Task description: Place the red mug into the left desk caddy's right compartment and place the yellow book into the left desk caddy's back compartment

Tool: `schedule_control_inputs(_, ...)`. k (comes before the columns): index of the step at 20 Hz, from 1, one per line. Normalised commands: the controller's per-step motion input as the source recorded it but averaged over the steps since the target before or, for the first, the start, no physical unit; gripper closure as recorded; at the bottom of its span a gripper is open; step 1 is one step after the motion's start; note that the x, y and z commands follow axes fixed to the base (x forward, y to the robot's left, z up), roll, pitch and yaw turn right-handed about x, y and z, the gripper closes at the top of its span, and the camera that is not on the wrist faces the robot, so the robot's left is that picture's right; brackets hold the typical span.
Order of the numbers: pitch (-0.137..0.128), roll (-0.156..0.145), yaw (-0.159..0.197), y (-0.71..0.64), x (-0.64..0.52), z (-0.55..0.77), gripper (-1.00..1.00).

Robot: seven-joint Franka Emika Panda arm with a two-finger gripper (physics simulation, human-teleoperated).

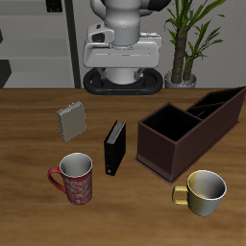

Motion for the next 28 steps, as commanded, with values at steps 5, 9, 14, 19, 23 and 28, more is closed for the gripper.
schedule_control_inputs(5, -0.002, 0.014, -0.005, -0.09, 0.23, 0.00, -1.00)
schedule_control_inputs(9, -0.011, 0.019, 0.018, -0.05, 0.32, 0.02, -1.00)
schedule_control_inputs(14, -0.014, 0.000, 0.047, -0.14, 0.35, 0.00, -1.00)
schedule_control_inputs(19, -0.034, 0.036, 0.022, -0.15, 0.27, 0.02, -1.00)
schedule_control_inputs(23, 0.014, 0.028, -0.026, -0.18, 0.30, -0.11, -1.00)
schedule_control_inputs(28, 0.009, 0.009, 0.003, -0.13, 0.29, -0.12, -1.00)
